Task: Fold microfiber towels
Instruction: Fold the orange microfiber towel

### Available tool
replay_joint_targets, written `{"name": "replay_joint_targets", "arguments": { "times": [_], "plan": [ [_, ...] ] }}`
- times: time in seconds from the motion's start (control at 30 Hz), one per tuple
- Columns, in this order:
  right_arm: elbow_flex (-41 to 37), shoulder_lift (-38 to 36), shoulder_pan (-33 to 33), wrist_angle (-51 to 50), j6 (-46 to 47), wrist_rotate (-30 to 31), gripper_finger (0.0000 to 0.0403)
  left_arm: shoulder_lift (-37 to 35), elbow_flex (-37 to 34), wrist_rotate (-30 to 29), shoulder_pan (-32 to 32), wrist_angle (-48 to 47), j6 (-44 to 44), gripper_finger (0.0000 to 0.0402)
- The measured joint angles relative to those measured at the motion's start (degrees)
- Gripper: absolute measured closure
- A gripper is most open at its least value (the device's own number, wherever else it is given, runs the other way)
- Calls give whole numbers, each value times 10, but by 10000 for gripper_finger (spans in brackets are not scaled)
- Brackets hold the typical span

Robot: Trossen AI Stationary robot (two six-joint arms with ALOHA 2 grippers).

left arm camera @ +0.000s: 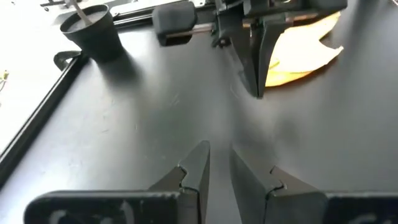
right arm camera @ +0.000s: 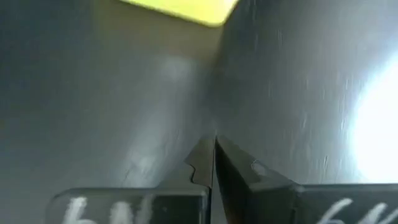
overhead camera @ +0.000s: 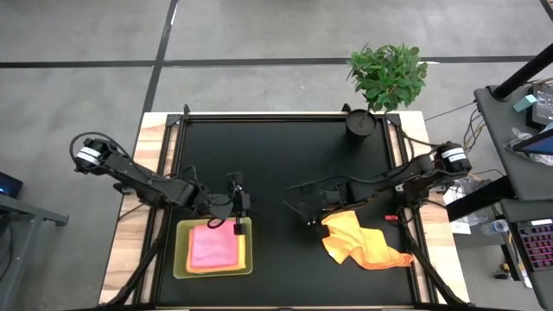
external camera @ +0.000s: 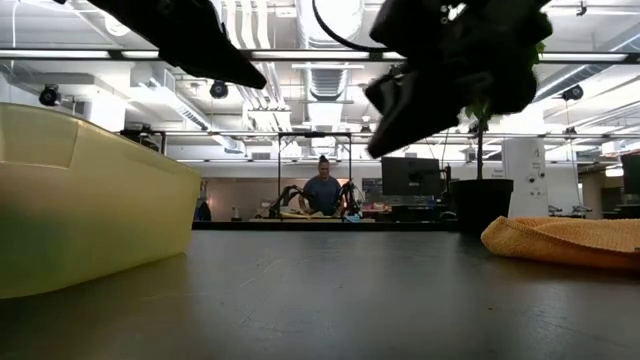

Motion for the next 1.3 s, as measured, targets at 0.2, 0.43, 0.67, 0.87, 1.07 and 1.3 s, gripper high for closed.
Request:
{"name": "replay_joint_targets", "arguments": {
  "times": [0.2,0.43,0.67,0.87,1.07,1.3],
  "plan": [
    [11,-28,4,-162,122,-3,369,2,0,-7,1,0,5,355],
    [50,-31,44,-326,205,-4,287,2,0,-8,4,0,5,355],
    [42,-30,68,-392,220,-5,229,2,0,-9,4,0,5,355],
    [16,-14,67,-310,188,2,220,2,0,-9,4,0,5,355],
    [6,18,63,-262,152,2,229,2,0,-9,4,0,5,355],
    [5,51,59,-228,134,1,232,2,0,-9,4,-1,5,355]
  ]
}}
